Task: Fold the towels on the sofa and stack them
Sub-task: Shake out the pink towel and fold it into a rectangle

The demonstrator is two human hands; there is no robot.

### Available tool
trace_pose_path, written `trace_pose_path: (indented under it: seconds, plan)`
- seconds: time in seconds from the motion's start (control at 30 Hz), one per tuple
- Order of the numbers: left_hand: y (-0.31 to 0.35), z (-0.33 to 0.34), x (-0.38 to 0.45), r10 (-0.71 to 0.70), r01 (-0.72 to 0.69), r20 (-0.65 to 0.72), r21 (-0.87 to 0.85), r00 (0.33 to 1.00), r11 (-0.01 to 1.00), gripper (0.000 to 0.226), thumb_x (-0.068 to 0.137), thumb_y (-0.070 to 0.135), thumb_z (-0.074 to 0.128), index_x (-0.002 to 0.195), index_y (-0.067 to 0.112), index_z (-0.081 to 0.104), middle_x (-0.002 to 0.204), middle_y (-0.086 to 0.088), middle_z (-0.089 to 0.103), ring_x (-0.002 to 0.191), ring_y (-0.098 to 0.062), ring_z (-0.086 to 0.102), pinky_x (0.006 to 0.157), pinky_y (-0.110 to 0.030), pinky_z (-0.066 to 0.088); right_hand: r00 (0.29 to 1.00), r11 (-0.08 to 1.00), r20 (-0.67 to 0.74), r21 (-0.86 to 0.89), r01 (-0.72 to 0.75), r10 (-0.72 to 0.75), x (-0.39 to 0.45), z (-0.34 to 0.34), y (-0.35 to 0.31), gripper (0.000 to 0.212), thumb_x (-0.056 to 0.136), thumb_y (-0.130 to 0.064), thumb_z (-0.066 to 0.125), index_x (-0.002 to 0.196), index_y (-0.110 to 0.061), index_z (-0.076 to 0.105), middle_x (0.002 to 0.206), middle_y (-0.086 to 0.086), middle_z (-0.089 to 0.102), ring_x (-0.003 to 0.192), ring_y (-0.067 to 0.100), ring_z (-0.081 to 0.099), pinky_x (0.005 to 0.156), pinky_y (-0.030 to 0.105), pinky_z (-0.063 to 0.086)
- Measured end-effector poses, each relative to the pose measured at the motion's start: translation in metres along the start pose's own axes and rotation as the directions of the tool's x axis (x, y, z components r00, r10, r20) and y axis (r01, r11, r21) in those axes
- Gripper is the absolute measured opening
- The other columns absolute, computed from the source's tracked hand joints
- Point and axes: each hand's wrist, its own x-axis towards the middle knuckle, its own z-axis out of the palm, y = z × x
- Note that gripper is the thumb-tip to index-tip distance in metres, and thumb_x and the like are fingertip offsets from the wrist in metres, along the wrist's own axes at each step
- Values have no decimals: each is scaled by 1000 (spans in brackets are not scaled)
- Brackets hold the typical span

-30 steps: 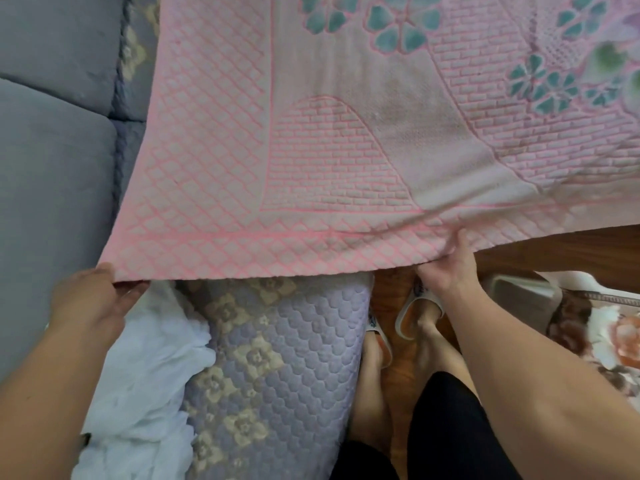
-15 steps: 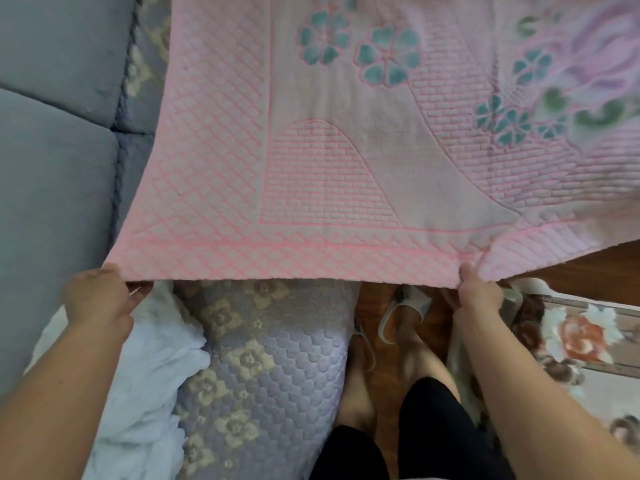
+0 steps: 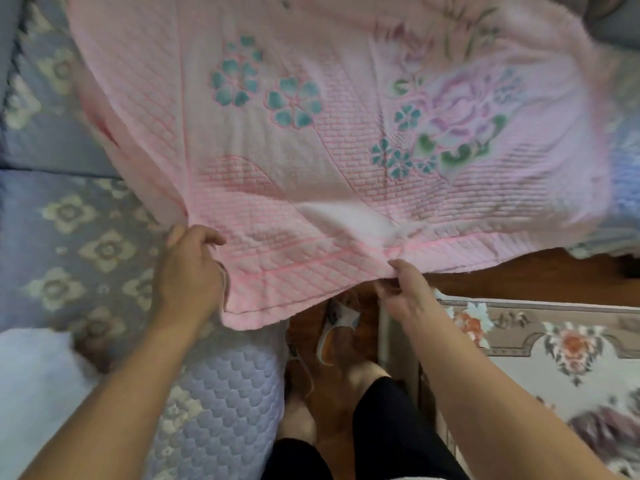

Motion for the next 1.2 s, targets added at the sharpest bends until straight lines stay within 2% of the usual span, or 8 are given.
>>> trace_pose_path:
  seconds: [0.27, 0.43, 0.53, 0.63, 0.8, 0.93, 1.07, 1.2]
  plan:
    - [93, 149, -7, 215, -436, 462, 451, 861, 779, 50, 69, 48, 74, 102, 12, 63, 97, -9, 55, 89, -33, 59, 72, -43, 46, 993, 996, 88, -30, -82, 84, 18, 38, -7, 27, 85, -11, 65, 109, 2, 64, 88, 19, 66, 82, 36, 68, 69, 38, 57]
    - [116, 201, 0, 217, -481, 471, 564, 855, 671, 18, 77, 13, 65, 92, 4, 65, 90, -17, 58, 78, -37, 58, 62, -43, 44, 974, 979, 139, -130, -159, 177, 30, 40, -19, 45, 69, -22, 71, 110, -4, 71, 95, 15, 76, 85, 32, 74, 78, 45, 59]
    - [136, 194, 13, 136, -422, 462, 600, 876, 680, 26, 79, 19, 52, 93, 4, 67, 91, -19, 62, 79, -41, 60, 64, -47, 46, 971, 986, 174, -23, -164, 166, 43, 24, -65, 17, 83, -14, 64, 96, -5, 69, 81, 10, 70, 61, 22, 68, 61, 31, 56]
    - [146, 172, 19, 189, -492, 491, 615, 851, 616, 26, 83, 21, 45, 91, 5, 64, 88, -18, 57, 77, -41, 58, 63, -49, 45, 974, 953, 205, 265, -145, 91, 84, -4, -135, 33, 94, -14, 54, 123, -4, 64, 109, 17, 69, 94, 29, 68, 91, 37, 54]
    - [140, 133, 11, 115, -527, 545, 702, 830, 480, 45, 75, 19, 53, 113, -2, 63, 100, -20, 57, 80, -39, 53, 58, -47, 44, 996, 903, 76, 421, -83, 56, 151, -78, -233, 31, 104, -26, 45, 115, -6, 65, 127, 20, 64, 109, 35, 62, 112, 48, 39]
    - [144, 138, 6, 163, -624, 617, 674, 770, 396, 23, 70, 27, 50, 80, 7, 57, 85, -19, 50, 75, -38, 53, 56, -47, 42, 997, 948, -73, 315, 55, -34, 180, -148, -275, 40, 90, -16, 62, 126, 1, 59, 126, 26, 64, 112, 38, 65, 100, 56, 49]
    - [166, 180, -1, 219, -705, 675, 630, 705, 325, 12, 71, 18, 47, 76, 10, 54, 80, -18, 49, 74, -37, 54, 60, -48, 38, 852, 922, -430, 100, 374, -299, 164, -205, -308, 33, 78, -7, 63, 112, -8, 64, 113, 12, 69, 90, 20, 66, 85, 38, 58]
    - [166, 189, 1, 190, -704, 684, 638, 704, 313, 17, 62, 14, 45, 70, 5, 57, 76, -21, 49, 68, -37, 55, 57, -48, 39, 957, 962, -105, -63, 266, -271, 148, -242, -323, 36, 81, 1, 56, 117, 2, 63, 114, 26, 67, 93, 29, 64, 96, 57, 48]
